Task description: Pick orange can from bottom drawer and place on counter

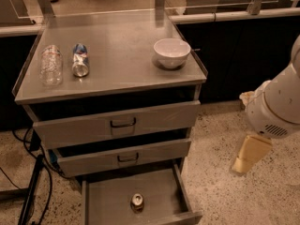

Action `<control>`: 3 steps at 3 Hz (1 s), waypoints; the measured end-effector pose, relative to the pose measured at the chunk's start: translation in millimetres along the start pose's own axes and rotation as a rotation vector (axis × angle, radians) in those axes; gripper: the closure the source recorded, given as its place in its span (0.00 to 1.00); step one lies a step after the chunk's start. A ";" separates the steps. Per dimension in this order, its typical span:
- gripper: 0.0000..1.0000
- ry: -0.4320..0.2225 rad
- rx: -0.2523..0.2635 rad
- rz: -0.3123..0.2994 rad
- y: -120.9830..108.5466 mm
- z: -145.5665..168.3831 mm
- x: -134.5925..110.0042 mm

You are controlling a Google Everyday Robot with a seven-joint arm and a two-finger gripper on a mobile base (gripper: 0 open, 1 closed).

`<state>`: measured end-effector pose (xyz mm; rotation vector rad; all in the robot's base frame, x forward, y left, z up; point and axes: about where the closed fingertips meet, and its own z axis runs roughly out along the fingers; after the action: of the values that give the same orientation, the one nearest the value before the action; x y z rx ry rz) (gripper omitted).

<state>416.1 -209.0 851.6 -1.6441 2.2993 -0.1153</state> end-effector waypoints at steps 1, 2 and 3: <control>0.00 -0.005 0.001 -0.004 0.6 11.6 0.4; 0.00 -0.029 0.005 -0.041 2.1 46.4 -2.5; 0.00 -0.064 0.019 -0.088 2.1 79.7 -10.6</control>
Offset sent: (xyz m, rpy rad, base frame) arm 0.0332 0.0185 -0.0867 0.0328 -0.0667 0.0939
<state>440.9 -189.3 777.7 -1.7149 2.1732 -0.1030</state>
